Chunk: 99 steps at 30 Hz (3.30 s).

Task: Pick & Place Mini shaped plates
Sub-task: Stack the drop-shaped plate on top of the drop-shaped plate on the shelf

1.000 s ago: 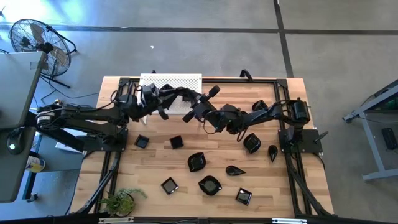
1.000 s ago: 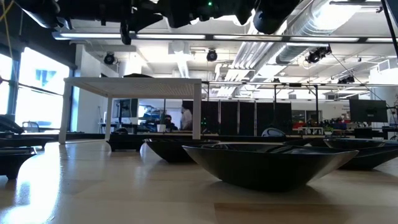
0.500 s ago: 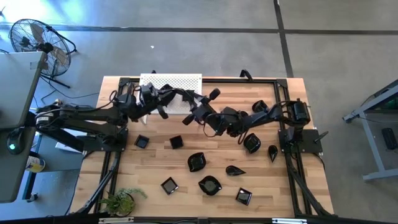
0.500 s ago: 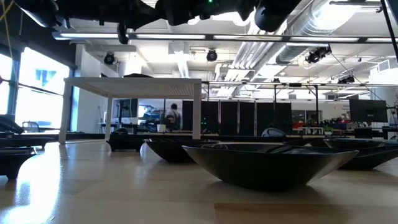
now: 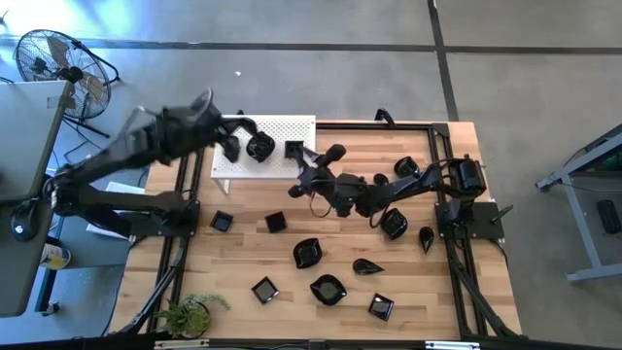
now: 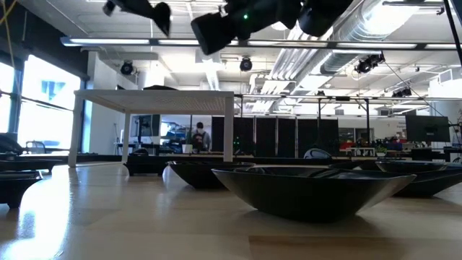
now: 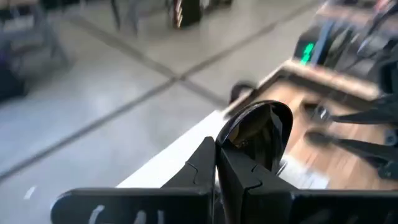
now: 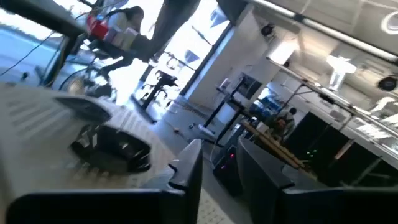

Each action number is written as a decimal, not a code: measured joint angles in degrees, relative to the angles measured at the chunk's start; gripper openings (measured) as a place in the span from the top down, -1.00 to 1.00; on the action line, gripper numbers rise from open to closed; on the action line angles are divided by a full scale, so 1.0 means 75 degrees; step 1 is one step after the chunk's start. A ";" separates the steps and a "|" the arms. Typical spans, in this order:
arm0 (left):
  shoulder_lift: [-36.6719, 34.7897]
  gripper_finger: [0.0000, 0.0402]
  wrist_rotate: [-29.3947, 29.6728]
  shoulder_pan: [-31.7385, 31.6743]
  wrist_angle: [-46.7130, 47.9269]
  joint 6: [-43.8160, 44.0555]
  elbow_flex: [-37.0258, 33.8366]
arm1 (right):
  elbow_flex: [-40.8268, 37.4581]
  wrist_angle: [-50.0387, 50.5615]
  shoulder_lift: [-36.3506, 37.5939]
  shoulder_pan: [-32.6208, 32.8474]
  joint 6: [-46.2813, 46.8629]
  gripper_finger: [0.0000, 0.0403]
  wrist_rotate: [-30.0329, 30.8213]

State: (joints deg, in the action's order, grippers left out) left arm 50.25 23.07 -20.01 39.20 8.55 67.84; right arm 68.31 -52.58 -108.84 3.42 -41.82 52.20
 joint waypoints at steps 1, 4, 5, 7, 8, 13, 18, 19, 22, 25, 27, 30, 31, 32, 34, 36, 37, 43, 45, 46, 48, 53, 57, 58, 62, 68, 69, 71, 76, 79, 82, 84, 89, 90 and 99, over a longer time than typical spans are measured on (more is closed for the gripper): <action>0.0140 0.99 -0.0223 -0.0224 0.0739 0.0118 0.0416 | -0.0001 0.0184 -0.0004 0.0000 0.0146 0.64 -0.0036; 0.0624 0.99 -0.0979 -0.0970 0.2221 0.0385 0.1377 | -0.0003 0.0771 -0.0005 0.0000 0.0614 0.83 -0.0302; 0.0774 0.99 -0.1246 -0.1228 0.2534 0.0450 0.1593 | -0.0003 0.0956 -0.0006 0.0000 0.0784 0.89 -0.0433; 0.1058 1.00 -0.1866 -0.1722 0.3119 0.0498 0.1898 | -0.0003 0.1297 -0.0006 0.0000 0.1052 0.97 -0.0726; 0.1190 1.00 -0.2099 -0.1969 0.3285 0.0496 0.1979 | -0.0003 0.1434 -0.0006 0.0000 0.1193 0.98 -0.0863; 0.1789 1.00 -0.3246 -0.3271 0.3829 0.0275 0.2003 | -0.0003 0.2179 -0.0006 0.0015 0.1816 0.93 -0.1242; 0.2382 1.00 -0.4163 -0.4357 0.4380 -0.0181 0.2001 | -0.0003 0.2688 -0.0006 0.0096 0.2045 0.98 -0.1463; 0.2506 1.00 -0.4305 -0.4511 0.4473 -0.0264 0.2001 | -0.0003 0.2745 -0.0006 0.0109 0.2093 0.99 -0.1484; 0.2866 1.00 -0.4479 -0.4842 0.4659 -0.0445 0.2001 | -0.0003 0.2814 -0.0006 0.0147 0.2180 0.98 -0.1595; 0.3181 1.00 -0.4677 -0.5091 0.4784 -0.0566 0.2001 | -0.0003 0.2868 -0.0006 0.0166 0.2180 0.97 -0.1634; 0.3377 1.00 -0.4841 -0.5245 0.4932 -0.0656 0.2001 | -0.0003 0.2884 -0.0006 0.0169 0.2180 0.98 -0.1648; 0.3669 1.00 -0.4975 -0.5351 0.5102 -0.0726 0.2001 | -0.0003 0.2941 -0.0006 0.0166 0.2180 0.99 -0.1820; 0.3762 1.00 -0.5010 -0.5348 0.5103 -0.0752 0.2001 | -0.0003 0.2946 -0.0006 0.0169 0.2180 0.99 -0.1854; 0.3848 1.00 -0.5007 -0.5345 0.5130 -0.0781 0.2001 | -0.0003 0.2950 -0.0006 0.0169 0.2180 0.99 -0.1905; 0.3998 1.00 -0.5015 -0.5334 0.5231 -0.0870 0.2001 | -0.0003 0.2977 -0.0006 0.0169 0.2180 0.99 -0.1992; 0.4094 1.00 -0.5008 -0.5339 0.5238 -0.0921 0.2001 | -0.0003 0.3016 -0.0006 0.0169 0.2180 1.00 -0.2075; 0.4132 1.00 -0.5007 -0.5341 0.5261 -0.0939 0.2001 | -0.0003 0.3031 -0.0006 0.0169 0.2183 1.00 -0.2124; 0.4233 1.00 -0.5063 -0.5336 0.5440 -0.0983 0.1998 | -0.0003 0.3040 -0.0006 0.0169 0.2206 1.00 -0.2210; 0.4233 1.00 -0.5021 -0.5339 0.5480 -0.0992 0.1998 | -0.0003 0.3060 -0.0006 0.0169 0.2206 0.99 -0.2238; 0.4233 1.00 -0.5010 -0.5339 0.5528 -0.1012 0.1998 | -0.0003 0.3071 -0.0006 0.0169 0.2206 0.99 -0.2248; 0.4233 1.00 -0.5007 -0.5336 0.5662 -0.1099 0.1998 | -0.0003 0.3091 -0.0006 0.0169 0.2206 0.99 -0.2319; 0.4230 1.00 -0.4704 -0.5192 0.5909 -0.1307 0.2243 | -0.0003 0.3093 -0.0006 0.0169 0.2206 0.99 -0.2488; 0.4280 1.00 -0.3898 -0.4788 0.6213 -0.1448 0.2745 | -0.0003 0.3092 -0.0009 0.0166 0.2204 1.00 -0.2539; 0.4343 1.00 -0.3711 -0.4660 0.6301 -0.1500 0.2897 | -0.0003 0.3090 -0.0009 0.0166 0.2201 1.00 -0.2623; 0.4769 1.00 -0.3210 -0.4215 0.6716 -0.1680 0.3469 | -0.0003 0.3089 -0.0009 0.0166 0.2193 0.99 -0.2986; 0.5290 1.00 -0.2429 -0.3659 0.6772 -0.2300 0.3945 | -0.0003 0.3090 -0.0009 0.0166 0.2182 0.99 -0.3220; 0.5319 1.00 -0.2292 -0.3602 0.6770 -0.2395 0.3951 | -0.0003 0.3092 -0.0009 0.0166 0.2180 0.99 -0.3231; 0.5338 1.00 -0.2098 -0.3518 0.6780 -0.2647 0.3951 | -0.0003 0.3092 -0.0009 0.0165 0.2180 1.00 -0.3328; 0.5338 1.00 -0.1972 -0.3410 0.6776 -0.3036 0.3954 | -0.0003 0.3098 -0.0009 0.0166 0.2195 0.99 -0.3739; 0.5338 1.00 -0.1995 -0.3410 0.6778 -0.3155 0.3954 | -0.0003 0.3095 -0.0012 0.0166 0.2241 1.00 -0.3845; 0.5338 1.00 -0.1935 -0.3425 0.6778 -0.3318 0.3954 | -0.0003 0.3095 -0.0012 0.0166 0.2252 0.99 -0.3849; 0.5338 1.00 -0.1923 -0.3402 0.6778 -0.3374 0.3954 | -0.0003 0.3095 -0.0012 0.0166 0.2256 1.00 -0.3870; 0.5338 1.00 -0.1367 -0.2960 0.6775 -0.3771 0.3954 | -0.0003 0.3095 -0.0012 0.0166 0.2259 0.99 -0.3876; 0.5338 1.00 -0.1190 -0.2824 0.6777 -0.3882 0.3954 | -0.0003 0.3095 -0.0012 0.0166 0.2259 0.99 -0.3875; 0.5338 1.00 -0.0665 -0.1519 0.6775 -0.5100 0.3954 | -0.0003 0.3092 -0.0012 0.0166 0.2325 1.00 -0.4240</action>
State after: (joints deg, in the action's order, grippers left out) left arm 90.28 18.09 -31.40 90.02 -29.69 97.49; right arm 68.29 -29.39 -108.92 4.67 -24.39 20.40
